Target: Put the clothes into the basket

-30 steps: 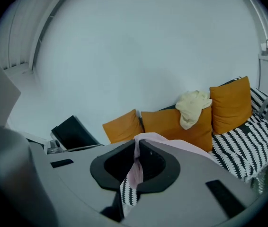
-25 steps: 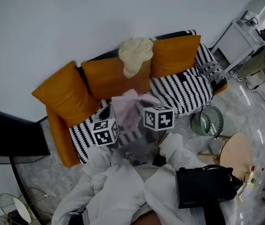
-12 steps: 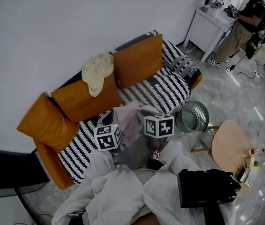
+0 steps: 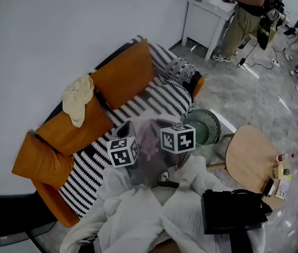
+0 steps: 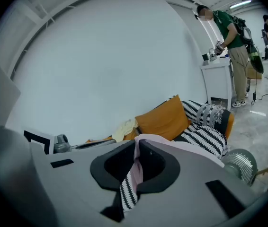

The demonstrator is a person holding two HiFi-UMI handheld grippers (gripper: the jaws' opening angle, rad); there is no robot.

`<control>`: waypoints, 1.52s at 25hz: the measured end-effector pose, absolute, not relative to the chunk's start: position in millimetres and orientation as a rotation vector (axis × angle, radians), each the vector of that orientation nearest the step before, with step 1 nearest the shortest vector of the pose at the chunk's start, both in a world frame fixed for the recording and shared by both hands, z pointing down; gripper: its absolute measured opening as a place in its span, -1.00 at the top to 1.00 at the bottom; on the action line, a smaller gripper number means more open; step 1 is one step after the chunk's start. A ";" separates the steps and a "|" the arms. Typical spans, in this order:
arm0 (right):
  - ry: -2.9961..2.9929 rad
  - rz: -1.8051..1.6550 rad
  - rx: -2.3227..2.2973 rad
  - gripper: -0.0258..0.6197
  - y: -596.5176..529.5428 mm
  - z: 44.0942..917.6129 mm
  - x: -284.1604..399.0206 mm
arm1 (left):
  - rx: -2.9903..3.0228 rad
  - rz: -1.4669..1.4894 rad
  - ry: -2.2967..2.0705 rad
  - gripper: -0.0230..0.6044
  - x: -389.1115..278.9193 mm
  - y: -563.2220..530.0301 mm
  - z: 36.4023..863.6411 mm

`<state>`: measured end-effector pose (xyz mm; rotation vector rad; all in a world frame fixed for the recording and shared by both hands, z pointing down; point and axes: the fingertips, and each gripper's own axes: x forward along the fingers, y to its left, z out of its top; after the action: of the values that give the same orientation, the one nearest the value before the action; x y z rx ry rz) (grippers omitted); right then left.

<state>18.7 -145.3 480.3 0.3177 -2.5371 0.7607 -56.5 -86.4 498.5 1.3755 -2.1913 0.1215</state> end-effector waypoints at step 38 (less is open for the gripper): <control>-2.381 0.954 1.327 0.81 -431.5 467.5 240.4 | 2.023 0.339 -1.653 0.93 99.9 -419.2 502.5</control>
<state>240.4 -431.5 467.5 1.3272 -2.3812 0.9536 99.9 -419.2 502.5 2.0228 -1.6530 0.3386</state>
